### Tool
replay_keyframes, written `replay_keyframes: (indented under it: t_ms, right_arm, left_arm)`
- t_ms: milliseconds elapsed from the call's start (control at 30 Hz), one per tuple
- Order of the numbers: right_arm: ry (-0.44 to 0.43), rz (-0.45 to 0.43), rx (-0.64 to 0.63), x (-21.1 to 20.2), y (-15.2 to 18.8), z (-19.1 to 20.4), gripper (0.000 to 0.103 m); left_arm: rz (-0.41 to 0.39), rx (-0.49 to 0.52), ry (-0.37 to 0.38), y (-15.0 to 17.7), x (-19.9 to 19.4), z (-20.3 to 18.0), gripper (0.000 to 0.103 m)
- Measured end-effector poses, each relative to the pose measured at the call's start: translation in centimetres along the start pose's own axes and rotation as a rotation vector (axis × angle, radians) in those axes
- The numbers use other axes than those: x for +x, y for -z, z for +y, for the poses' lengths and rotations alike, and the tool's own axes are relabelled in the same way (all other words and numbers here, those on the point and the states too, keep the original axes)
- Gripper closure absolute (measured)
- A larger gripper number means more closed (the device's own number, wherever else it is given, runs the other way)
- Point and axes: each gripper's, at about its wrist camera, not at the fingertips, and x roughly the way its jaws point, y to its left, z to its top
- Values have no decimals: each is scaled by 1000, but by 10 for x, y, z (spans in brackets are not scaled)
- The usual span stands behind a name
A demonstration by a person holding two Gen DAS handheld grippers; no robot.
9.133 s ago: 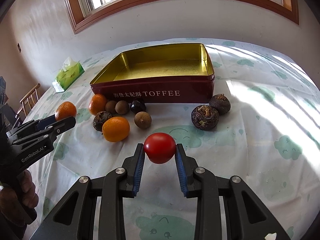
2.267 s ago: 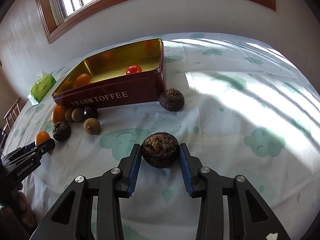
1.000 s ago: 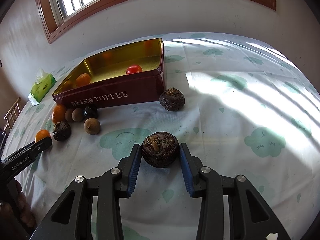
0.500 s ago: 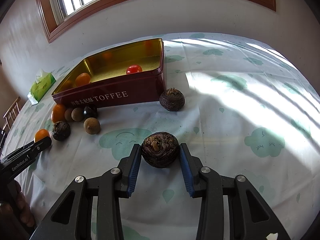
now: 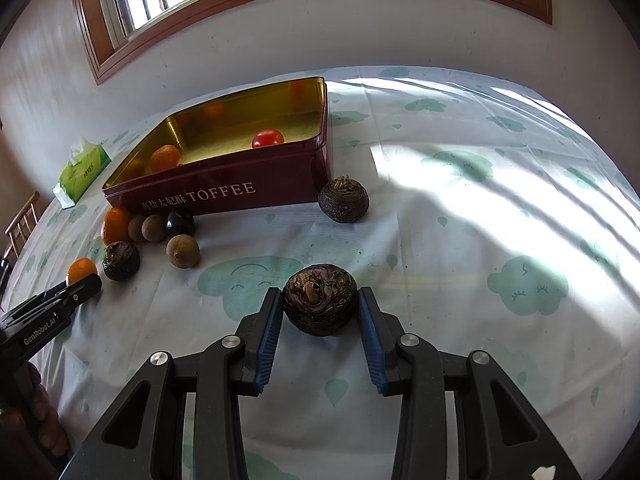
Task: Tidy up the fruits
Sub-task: 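Carry the mandarin in the left gripper over the tin while the right gripper carries the brown fruit there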
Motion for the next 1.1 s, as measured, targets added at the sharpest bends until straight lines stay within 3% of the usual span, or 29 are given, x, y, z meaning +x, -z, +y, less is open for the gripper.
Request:
replay_keyframes:
  t_ms: [500,767,1100]
  right_arm:
    - [-25,0,-3,-8,8,2,68]
    - [-53,-8,-1,-18,9,5,68]
    - [-95,-66,-40,-38,-17,26,68]
  left_arm:
    - [-32,-6,0,1,-7,2,67]
    - [-68,51,-25,2,-14,-8,67]
    - [-118,94,-3,-19,-33,-18,67]
